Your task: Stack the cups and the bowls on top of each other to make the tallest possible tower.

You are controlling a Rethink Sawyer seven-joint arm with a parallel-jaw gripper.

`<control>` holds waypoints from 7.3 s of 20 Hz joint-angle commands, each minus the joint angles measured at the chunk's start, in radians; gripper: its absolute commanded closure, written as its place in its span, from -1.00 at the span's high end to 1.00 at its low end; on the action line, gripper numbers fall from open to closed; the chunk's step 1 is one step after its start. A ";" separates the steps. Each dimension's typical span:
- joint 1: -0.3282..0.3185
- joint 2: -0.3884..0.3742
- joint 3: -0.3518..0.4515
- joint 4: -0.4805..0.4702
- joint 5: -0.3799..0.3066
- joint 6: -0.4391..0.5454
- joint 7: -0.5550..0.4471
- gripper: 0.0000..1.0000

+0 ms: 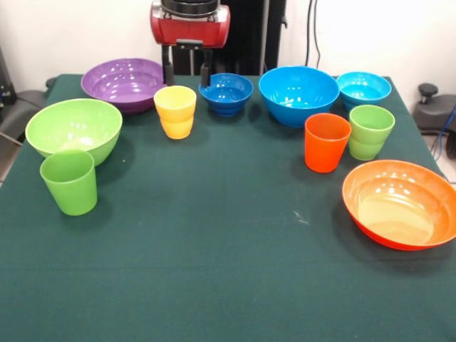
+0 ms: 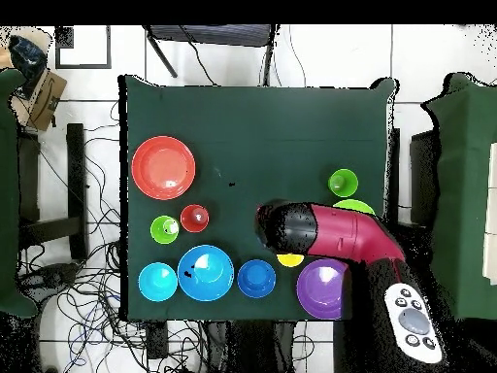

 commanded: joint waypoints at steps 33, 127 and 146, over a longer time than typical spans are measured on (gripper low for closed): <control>-0.016 0.148 0.045 -0.013 -0.101 -0.087 0.005 1.00; 0.092 0.212 -0.121 0.118 -0.022 -0.268 0.164 1.00; 0.113 0.195 -0.152 0.141 -0.005 -0.277 0.187 1.00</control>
